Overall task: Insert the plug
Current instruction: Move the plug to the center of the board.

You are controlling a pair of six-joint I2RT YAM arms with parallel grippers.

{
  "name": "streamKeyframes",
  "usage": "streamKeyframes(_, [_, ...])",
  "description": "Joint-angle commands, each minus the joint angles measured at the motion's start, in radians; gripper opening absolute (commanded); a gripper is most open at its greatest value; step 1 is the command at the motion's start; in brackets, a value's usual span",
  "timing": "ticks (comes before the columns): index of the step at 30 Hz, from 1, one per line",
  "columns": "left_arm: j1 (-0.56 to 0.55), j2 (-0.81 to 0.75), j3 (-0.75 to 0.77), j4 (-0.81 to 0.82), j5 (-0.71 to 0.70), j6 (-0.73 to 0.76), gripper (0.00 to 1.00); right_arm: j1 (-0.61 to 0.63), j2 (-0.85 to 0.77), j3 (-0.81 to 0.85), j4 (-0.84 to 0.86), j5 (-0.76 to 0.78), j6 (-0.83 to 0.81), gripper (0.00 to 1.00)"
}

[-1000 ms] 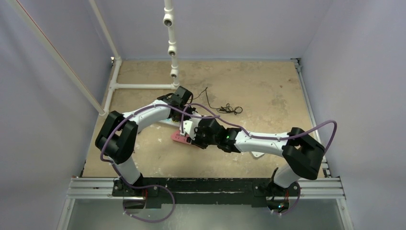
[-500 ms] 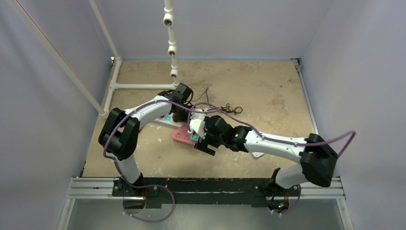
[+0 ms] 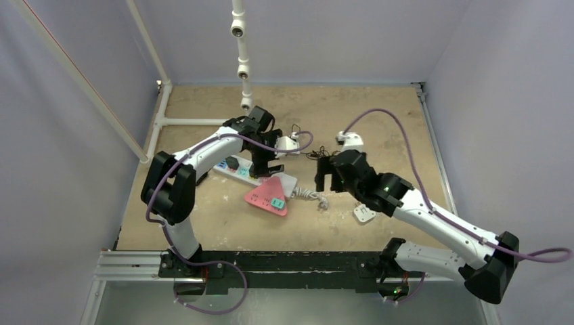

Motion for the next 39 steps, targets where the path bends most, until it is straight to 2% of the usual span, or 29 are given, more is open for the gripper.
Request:
streamKeyframes(1, [0.021,-0.031,0.116,0.006,0.029,-0.115,0.99,-0.093,-0.034,0.014,-0.407,0.159,0.613,0.99])
streamKeyframes(4, [0.026,-0.029,0.168,0.007,0.046,-0.167,0.99,-0.117,-0.029,0.010,-0.510,0.115,0.738,0.99])
streamKeyframes(9, [0.044,0.002,0.257,-0.022,0.066,-0.265,0.99,-0.131,-0.012,-0.037,-0.596,0.027,0.851,0.99])
streamKeyframes(19, [0.169,0.111,0.565,-0.171,0.088,-0.488,0.99,-0.199,-0.008,-0.142,-0.621,-0.085,0.892,0.99])
streamKeyframes(23, [0.237,0.111,0.578,-0.207,0.107,-0.515,0.99,-0.288,0.013,-0.178,-0.542,-0.097,0.839,0.99])
streamKeyframes(28, [0.284,0.091,0.566,-0.282,0.122,-0.489,0.99,-0.407,0.143,-0.158,-0.438,-0.080,0.725,0.99])
streamKeyframes(35, [0.310,-0.030,0.455,-0.231,0.134,-0.477,0.99,-0.536,0.272,-0.163,-0.304,-0.057,0.622,0.99])
streamKeyframes(39, [0.310,-0.055,0.452,-0.234,0.121,-0.474,0.99,-0.550,0.298,-0.168,-0.238,-0.077,0.605,0.94])
